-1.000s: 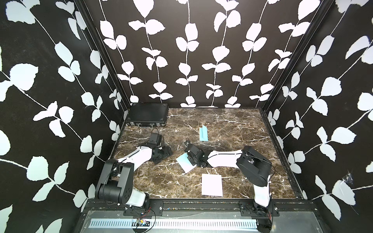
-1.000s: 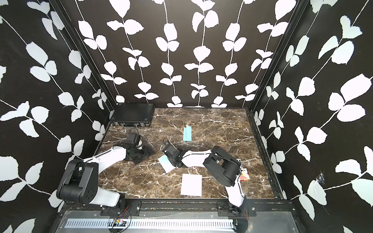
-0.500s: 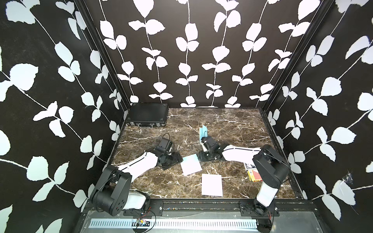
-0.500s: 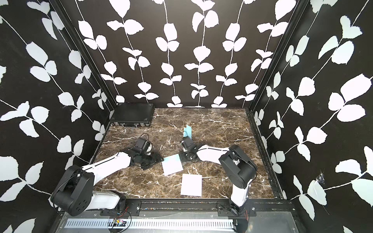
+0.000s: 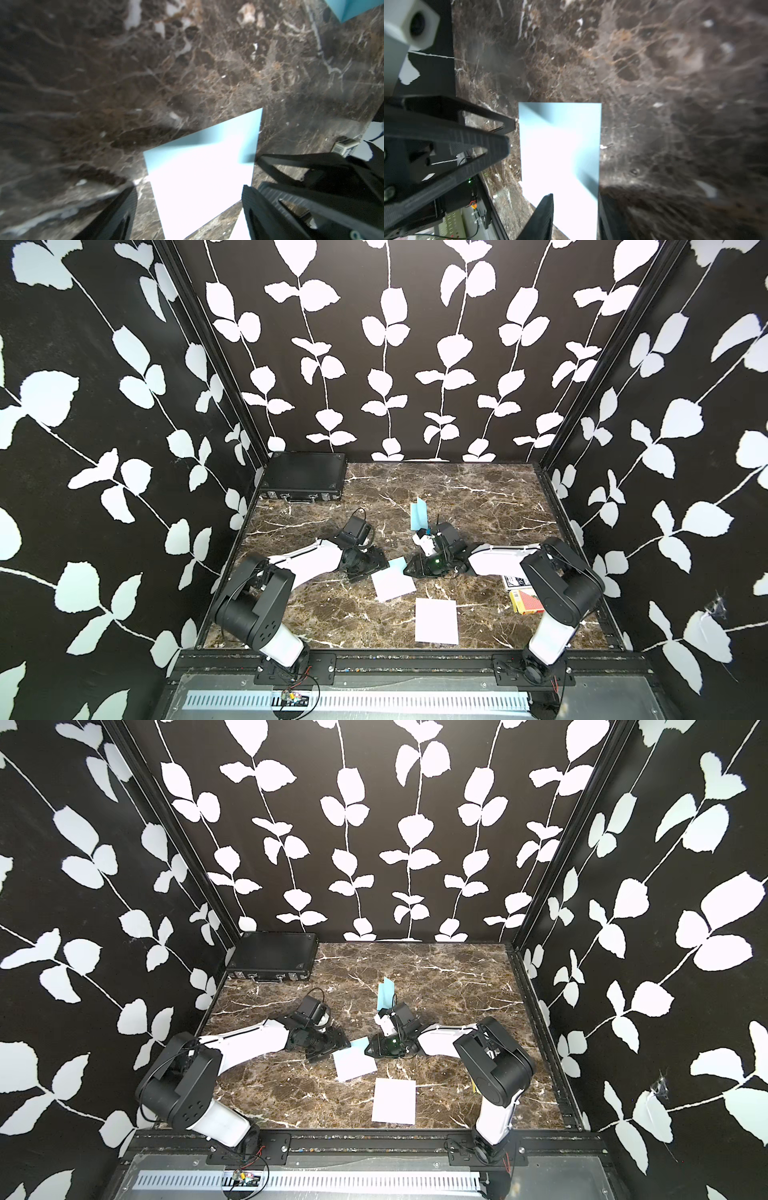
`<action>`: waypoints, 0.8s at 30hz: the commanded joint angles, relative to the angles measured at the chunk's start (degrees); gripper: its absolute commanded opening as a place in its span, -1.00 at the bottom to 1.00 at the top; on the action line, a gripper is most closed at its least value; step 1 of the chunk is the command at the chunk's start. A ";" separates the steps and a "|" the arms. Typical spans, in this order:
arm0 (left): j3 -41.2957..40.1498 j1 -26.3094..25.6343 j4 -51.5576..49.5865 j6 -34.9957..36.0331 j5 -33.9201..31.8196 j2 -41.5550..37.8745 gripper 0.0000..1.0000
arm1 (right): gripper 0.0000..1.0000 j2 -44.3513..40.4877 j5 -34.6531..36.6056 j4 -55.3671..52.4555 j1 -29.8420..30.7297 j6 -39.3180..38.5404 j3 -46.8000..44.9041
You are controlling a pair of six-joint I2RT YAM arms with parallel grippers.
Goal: Fold the square paper along the opposite sides
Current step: Pick up the paper from the center of the board.
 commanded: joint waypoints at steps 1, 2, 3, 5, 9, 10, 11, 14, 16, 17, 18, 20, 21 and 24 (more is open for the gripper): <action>-0.88 -0.34 -0.29 0.38 -0.06 3.38 0.68 | -0.23 2.82 -1.05 0.53 1.27 1.52 -2.12; -0.97 -0.27 0.08 0.31 0.09 3.70 0.69 | -0.23 3.25 -1.09 0.95 1.59 1.70 -2.02; -1.13 -0.38 0.40 0.18 0.28 3.98 0.69 | -0.23 3.66 -1.21 1.77 1.80 1.99 -2.05; -1.65 -0.27 1.31 -0.25 0.61 4.26 0.69 | -0.24 4.34 -1.38 2.74 2.11 2.36 -1.98; -3.53 -0.27 3.05 -1.38 0.72 4.22 0.69 | -0.24 5.28 -1.83 4.23 2.31 2.72 -1.98; -3.78 -0.28 3.06 -1.49 0.60 4.25 0.69 | -0.24 5.50 -1.84 4.41 2.37 2.75 -1.80; -3.91 -0.33 3.05 -1.38 0.32 4.22 0.69 | -0.24 5.75 -1.84 4.45 2.36 2.73 -1.76; -4.14 -0.29 2.75 -1.19 -0.53 3.87 0.64 | -0.25 6.04 -1.89 4.80 2.42 2.72 -1.67; -4.14 -0.24 2.78 -0.98 -1.03 4.15 0.45 | -0.25 5.80 -1.80 4.71 2.43 2.59 -1.68; -4.07 -0.29 2.85 -0.94 -1.03 4.26 0.37 | -0.25 5.69 -1.69 4.68 2.44 2.54 -1.68; -4.07 -0.30 2.95 -0.73 -1.03 4.56 0.25 | -0.25 5.45 -1.50 4.38 2.39 2.37 -1.67; -4.08 -0.30 3.39 -0.57 -0.71 4.91 0.04 | -0.25 5.19 -1.32 4.03 2.31 2.19 -1.59; -4.01 -0.30 3.55 -0.39 -0.60 5.02 -0.06 | -0.25 5.20 -1.25 4.02 2.34 2.19 -1.51; -4.05 -0.25 3.61 0.22 -0.26 4.74 -0.19 | -0.25 4.71 -1.15 3.61 2.21 2.19 -1.30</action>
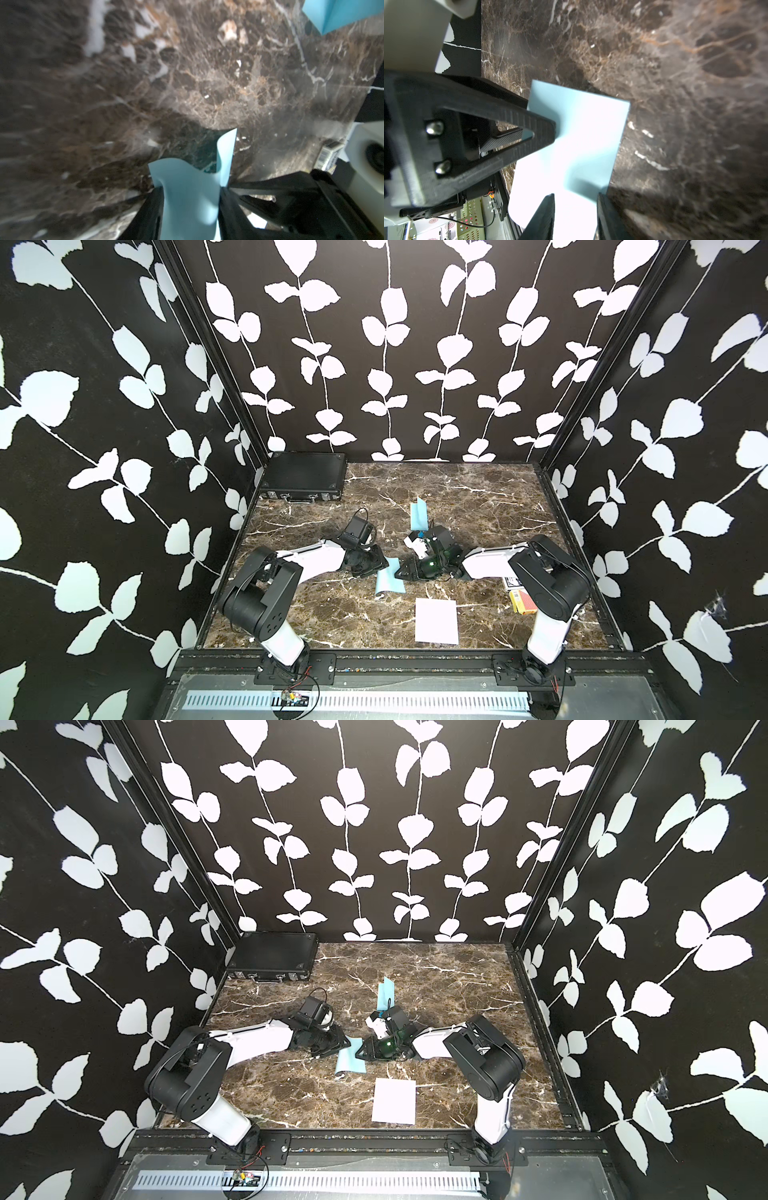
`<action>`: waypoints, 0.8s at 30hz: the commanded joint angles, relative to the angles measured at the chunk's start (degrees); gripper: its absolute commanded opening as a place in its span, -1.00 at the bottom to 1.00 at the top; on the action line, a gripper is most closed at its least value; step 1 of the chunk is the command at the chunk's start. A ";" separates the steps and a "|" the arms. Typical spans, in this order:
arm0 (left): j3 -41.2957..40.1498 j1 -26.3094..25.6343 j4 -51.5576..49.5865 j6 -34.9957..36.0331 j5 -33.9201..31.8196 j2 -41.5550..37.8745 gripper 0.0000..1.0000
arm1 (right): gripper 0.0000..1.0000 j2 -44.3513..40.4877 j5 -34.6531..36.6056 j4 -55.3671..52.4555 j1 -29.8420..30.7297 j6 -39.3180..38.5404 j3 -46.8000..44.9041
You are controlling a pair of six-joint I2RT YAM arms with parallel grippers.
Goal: Fold the square paper along the opposite sides
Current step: Pick up the paper from the center of the board.
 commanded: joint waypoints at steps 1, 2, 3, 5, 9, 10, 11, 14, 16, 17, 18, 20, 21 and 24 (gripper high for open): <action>-2.50 -0.20 -3.77 1.29 -1.58 1.74 -0.24 | -0.25 0.78 2.73 -4.59 0.28 -0.39 -0.91; -2.40 -0.18 -3.84 1.68 -1.51 1.46 -0.29 | -0.25 0.45 2.73 -4.90 0.17 -0.48 -0.60; -2.31 -0.20 -3.80 2.21 -1.25 0.88 -0.34 | -0.24 -0.09 2.60 -5.27 -0.22 -0.48 -0.34; -1.91 -0.17 -3.21 3.33 -0.48 -0.37 -0.38 | -0.22 -1.52 1.92 -5.26 -1.16 -0.24 0.05; -0.76 0.53 -2.47 6.57 1.73 -3.29 -0.47 | -0.18 -5.04 -0.09 -6.39 -3.04 -0.21 1.82; -0.98 0.96 -1.38 7.15 2.90 -4.25 -0.53 | -0.18 -5.84 -0.76 -6.14 -3.37 0.09 1.96; -1.13 1.23 -0.40 7.54 3.83 -5.07 -0.55 | -0.16 -6.56 -1.43 -5.50 -3.75 0.69 1.90; -1.23 2.43 0.98 8.80 5.47 -7.64 -0.56 | -0.13 -7.95 -5.09 2.42 -5.20 5.83 -0.36; -1.42 3.53 3.06 8.71 7.61 -9.06 -0.56 | -0.11 -7.40 -8.20 15.85 -6.34 14.31 -3.89; -1.46 3.98 3.88 8.70 8.61 -9.62 -0.56 | -0.10 -6.68 -9.21 20.20 -6.78 17.77 -4.99; -1.55 4.31 5.19 8.49 9.90 -10.25 -0.56 | -0.10 -5.84 -9.97 25.46 -7.11 20.91 -5.76; -1.64 4.80 7.13 8.12 11.75 -11.50 -0.57 | -0.07 -4.47 -10.85 31.17 -7.65 24.66 -6.69; -1.77 5.01 8.39 7.73 12.77 -12.09 -0.56 | -0.05 -3.83 -11.02 33.25 -7.87 25.84 -6.96; -1.70 5.51 10.52 7.04 14.37 -13.24 -0.57 | 0.05 -2.57 -11.64 37.18 -8.27 28.50 -6.94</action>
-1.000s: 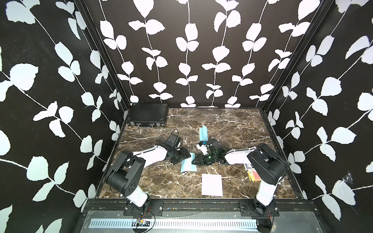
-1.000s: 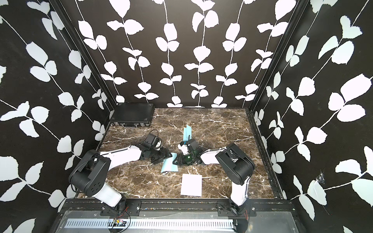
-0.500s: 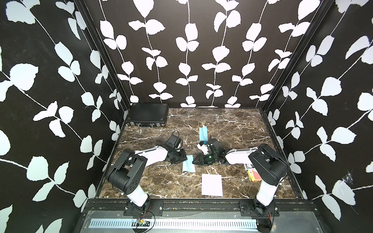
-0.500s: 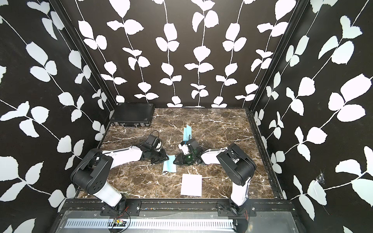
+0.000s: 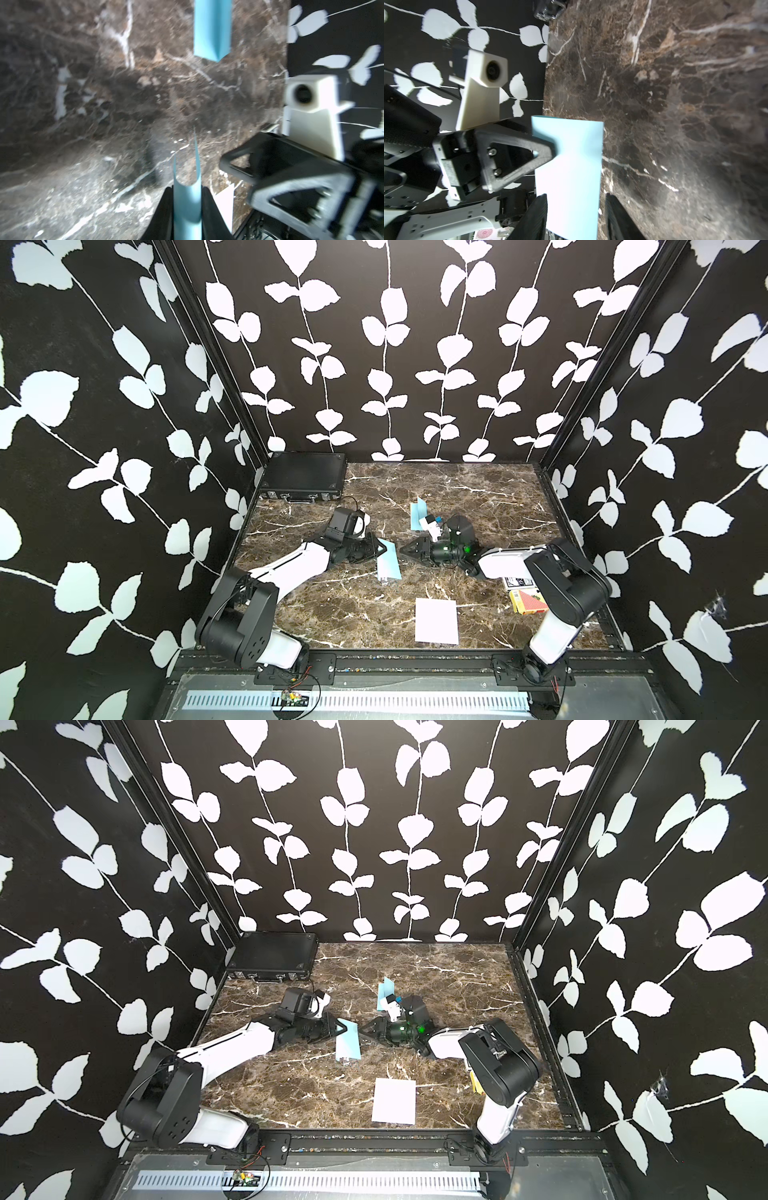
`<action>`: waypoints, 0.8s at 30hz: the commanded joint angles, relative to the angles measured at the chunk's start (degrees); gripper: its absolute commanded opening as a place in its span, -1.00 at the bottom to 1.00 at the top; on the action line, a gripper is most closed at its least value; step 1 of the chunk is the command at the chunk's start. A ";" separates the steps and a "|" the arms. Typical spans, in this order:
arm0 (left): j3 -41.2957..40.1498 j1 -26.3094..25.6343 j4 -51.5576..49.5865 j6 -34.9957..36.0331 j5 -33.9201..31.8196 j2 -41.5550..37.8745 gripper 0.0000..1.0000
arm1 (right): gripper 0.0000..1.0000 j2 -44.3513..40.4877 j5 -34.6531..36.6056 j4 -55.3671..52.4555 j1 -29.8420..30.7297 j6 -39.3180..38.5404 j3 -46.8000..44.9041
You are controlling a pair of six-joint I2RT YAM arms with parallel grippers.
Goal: Fold the square paper along the opposite sides
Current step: Pick up the paper from the center of the board.
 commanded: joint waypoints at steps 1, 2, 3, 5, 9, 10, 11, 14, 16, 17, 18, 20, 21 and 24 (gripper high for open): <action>-0.75 0.42 4.12 -0.13 3.71 -2.68 -0.56 | 0.10 1.43 -2.70 12.82 -0.48 7.08 -0.87; -0.62 0.44 4.52 -0.25 5.60 -2.90 -0.56 | 0.13 1.64 -2.79 13.33 -0.49 7.55 -0.65; -0.57 0.55 4.99 -0.46 5.99 -3.12 -0.57 | 0.17 1.96 -2.89 13.63 -0.49 7.95 -0.51; -0.52 0.77 5.72 -0.90 6.45 -3.36 -0.57 | 0.18 2.60 -3.24 14.85 -0.49 8.89 0.00; -1.18 1.27 8.28 -2.54 7.65 -3.62 -0.60 | 0.19 4.69 -4.10 19.17 -0.47 11.95 0.56; -1.26 1.32 8.71 -2.87 7.69 -3.66 -0.60 | 0.19 5.20 -4.28 20.35 -0.49 12.79 0.63; -1.23 1.33 8.70 -2.90 7.73 -3.79 -0.59 | 0.19 5.58 -4.34 21.63 -0.43 13.61 0.73; -1.23 1.33 8.82 -2.92 7.67 -4.04 -0.60 | 0.13 6.36 -4.64 26.13 -0.45 15.90 1.11; -1.23 1.43 8.78 -2.92 7.68 -4.15 -0.60 | 0.03 6.55 -4.66 28.96 -0.49 18.50 1.15; -1.25 1.42 8.79 -2.95 7.62 -4.13 -0.60 | -0.02 6.58 -4.66 29.64 -0.48 18.98 1.15; -1.24 1.49 8.76 -2.96 7.66 -4.15 -0.60 | -0.07 6.59 -4.66 30.31 -0.49 19.40 1.15; -1.34 1.50 8.92 -2.91 7.66 -4.14 -0.60 | -0.18 6.55 -4.66 31.18 -0.45 19.82 1.15; -1.34 1.50 8.92 -2.92 7.66 -4.15 -0.60 | -0.23 6.58 -4.57 31.61 -0.49 20.04 1.15; -1.41 1.51 9.06 -3.08 7.67 -4.22 -0.60 | -0.36 6.50 -4.57 32.03 -0.49 20.29 1.23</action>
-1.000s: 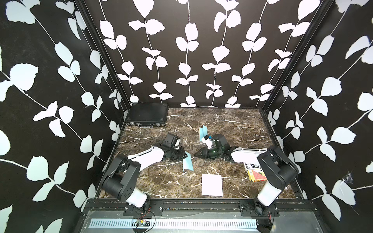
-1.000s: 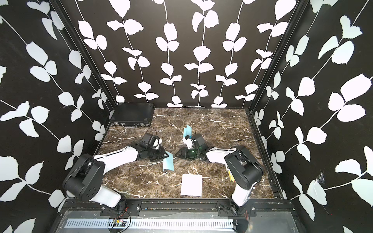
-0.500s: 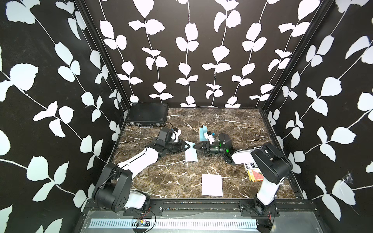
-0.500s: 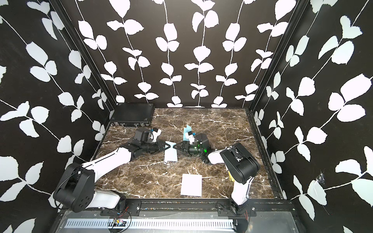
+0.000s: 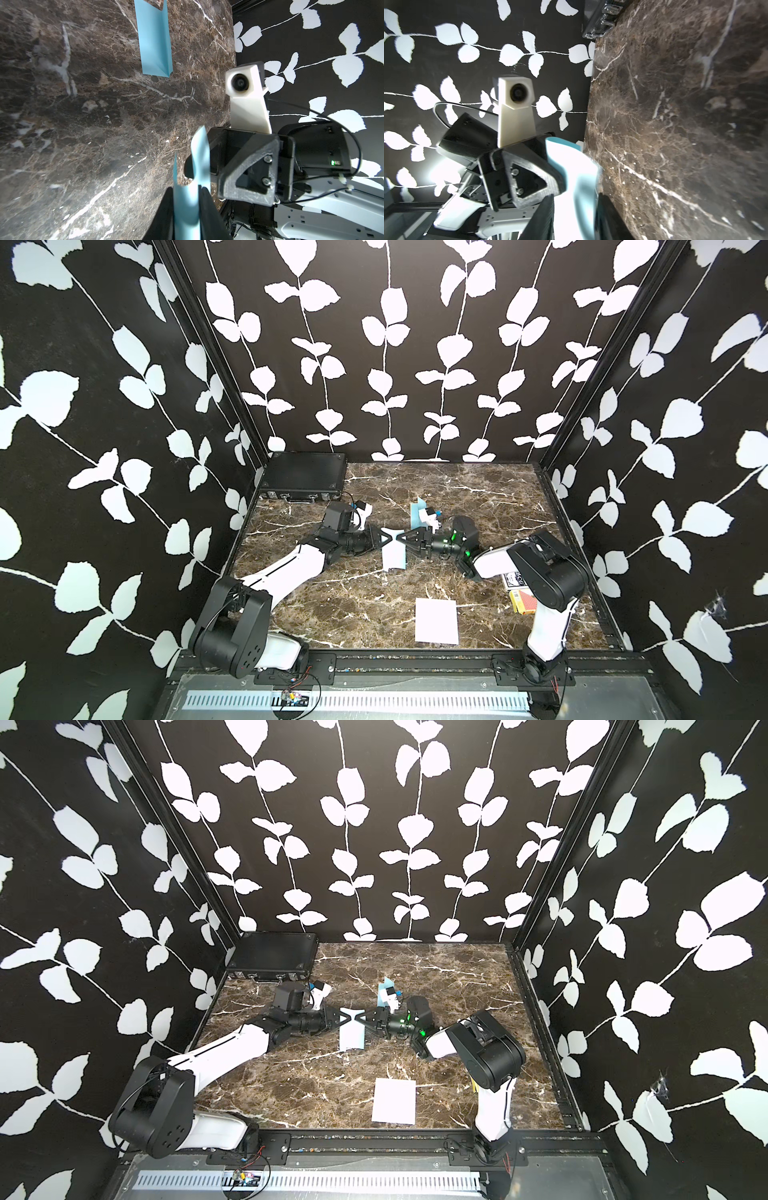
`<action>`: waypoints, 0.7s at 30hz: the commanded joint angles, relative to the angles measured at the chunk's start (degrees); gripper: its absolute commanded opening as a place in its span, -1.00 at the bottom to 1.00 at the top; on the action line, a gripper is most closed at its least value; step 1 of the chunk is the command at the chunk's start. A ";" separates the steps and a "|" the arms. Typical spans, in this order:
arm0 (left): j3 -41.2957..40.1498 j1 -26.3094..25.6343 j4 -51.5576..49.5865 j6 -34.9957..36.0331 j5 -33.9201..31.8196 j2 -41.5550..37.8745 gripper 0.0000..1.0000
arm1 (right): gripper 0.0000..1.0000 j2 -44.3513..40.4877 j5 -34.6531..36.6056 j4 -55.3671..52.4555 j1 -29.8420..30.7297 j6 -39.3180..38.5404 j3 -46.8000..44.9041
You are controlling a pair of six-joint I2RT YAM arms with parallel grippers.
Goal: Fold the square paper along the opposite sides
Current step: Pick up the paper from the center of the board.
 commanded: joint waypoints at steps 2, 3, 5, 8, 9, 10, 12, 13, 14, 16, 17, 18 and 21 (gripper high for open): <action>-0.70 0.29 1.72 -0.06 0.78 -2.22 -0.59 | -0.47 0.29 -0.61 5.55 -0.19 1.82 1.36; -0.71 0.31 1.80 -0.07 0.78 -2.23 -0.59 | -0.54 0.21 -0.61 5.55 -0.18 1.82 1.38; -0.62 0.28 1.80 -0.09 0.70 -2.29 -0.59 | -0.63 0.04 -0.61 5.33 -0.19 1.60 1.38; -0.61 0.33 1.91 -0.07 0.80 -2.39 -0.58 | -0.62 -0.20 -0.70 4.93 -0.26 0.95 1.11; -0.55 0.35 1.84 -0.04 0.78 -2.48 -0.58 | -0.56 -0.31 -0.85 4.78 -0.25 0.64 1.06; -0.53 0.33 1.91 -0.06 0.79 -2.49 -0.58 | -0.49 -0.40 -1.06 4.56 -0.36 0.36 1.07; -0.45 0.33 1.71 0.06 0.82 -2.57 -0.58 | -0.36 -0.71 -1.79 4.34 -0.45 -0.17 1.02; -0.35 0.42 1.59 0.13 0.87 -2.58 -0.58 | -0.31 -0.99 -2.06 3.97 -0.54 -0.64 1.02; -0.33 0.35 1.43 0.26 0.87 -2.64 -0.58 | -0.29 -1.23 -2.31 3.55 -0.65 -0.92 1.11; -0.26 0.43 1.13 0.52 0.70 -2.66 -0.58 | -0.27 -1.77 -2.60 2.61 -0.80 -1.50 1.20; -0.35 0.45 1.11 0.59 0.68 -2.66 -0.58 | -0.27 -1.98 -2.71 2.48 -0.80 -1.58 1.28; -0.37 0.52 1.10 0.61 0.60 -2.66 -0.58 | -0.27 -2.20 -2.85 2.47 -0.80 -1.60 1.17; -0.48 0.62 1.02 0.86 0.52 -2.65 -0.58 | -0.27 -2.82 -3.02 2.47 -0.80 -1.69 0.99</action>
